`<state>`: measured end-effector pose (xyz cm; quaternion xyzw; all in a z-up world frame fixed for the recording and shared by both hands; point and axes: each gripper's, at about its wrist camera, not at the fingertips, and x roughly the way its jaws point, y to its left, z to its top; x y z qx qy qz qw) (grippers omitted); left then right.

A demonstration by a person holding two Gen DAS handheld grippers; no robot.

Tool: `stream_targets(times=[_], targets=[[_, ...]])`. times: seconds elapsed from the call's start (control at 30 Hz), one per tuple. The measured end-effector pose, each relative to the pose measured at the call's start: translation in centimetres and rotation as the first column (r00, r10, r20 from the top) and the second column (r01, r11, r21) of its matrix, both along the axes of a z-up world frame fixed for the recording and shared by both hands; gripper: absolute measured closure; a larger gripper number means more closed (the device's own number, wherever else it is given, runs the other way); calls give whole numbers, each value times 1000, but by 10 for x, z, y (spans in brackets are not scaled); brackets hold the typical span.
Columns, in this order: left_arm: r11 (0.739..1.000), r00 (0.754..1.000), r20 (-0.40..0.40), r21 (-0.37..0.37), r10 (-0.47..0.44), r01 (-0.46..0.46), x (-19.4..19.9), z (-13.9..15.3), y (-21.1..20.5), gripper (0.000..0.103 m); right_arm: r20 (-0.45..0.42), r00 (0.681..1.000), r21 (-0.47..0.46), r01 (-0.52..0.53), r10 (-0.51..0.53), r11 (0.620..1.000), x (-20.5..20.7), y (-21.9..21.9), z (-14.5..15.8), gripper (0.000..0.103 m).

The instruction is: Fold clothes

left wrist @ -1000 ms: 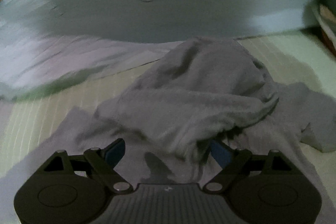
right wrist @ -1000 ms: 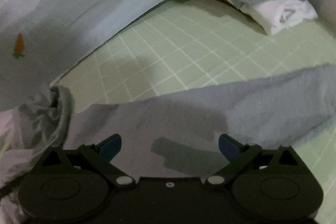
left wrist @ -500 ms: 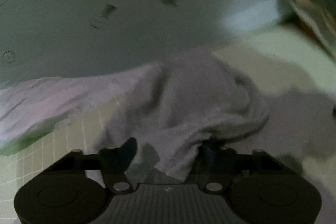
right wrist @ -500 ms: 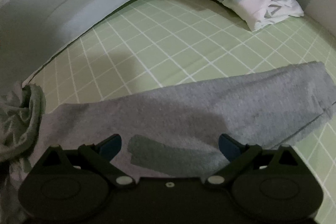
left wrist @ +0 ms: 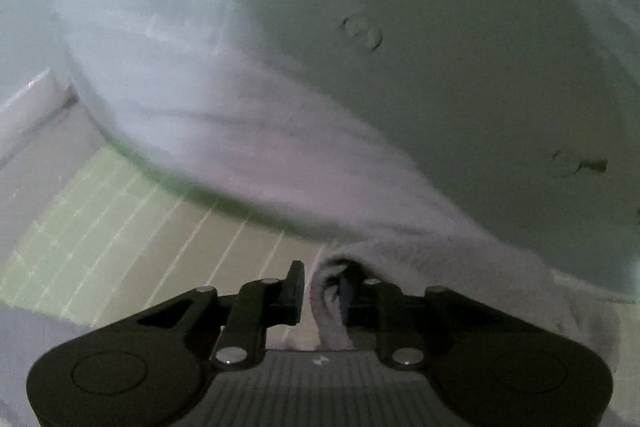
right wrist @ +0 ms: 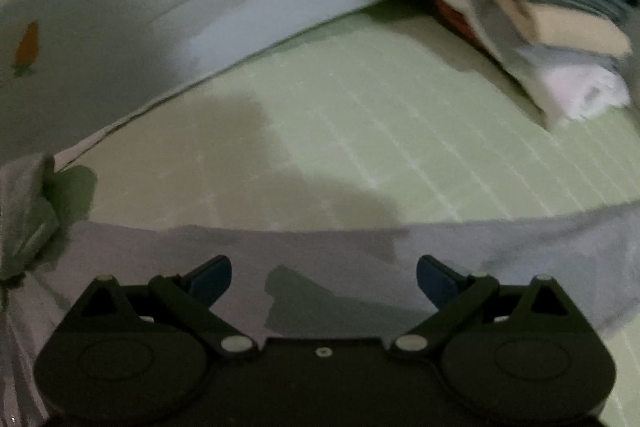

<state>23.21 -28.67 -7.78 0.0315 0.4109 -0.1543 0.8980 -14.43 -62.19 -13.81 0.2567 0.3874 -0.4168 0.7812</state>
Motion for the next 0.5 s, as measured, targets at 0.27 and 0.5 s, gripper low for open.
stream_targets(times=[0.27, 0.5], targets=[[996, 995, -23, 10, -94, 94, -20, -18, 3, 49, 126, 949, 50, -296, 288, 954, 98, 33, 5, 3], [988, 986, -74, 40, -146, 149, -3, -36, -7, 48, 274, 872, 195, -463, 405, 865, 183, 33, 3, 58]])
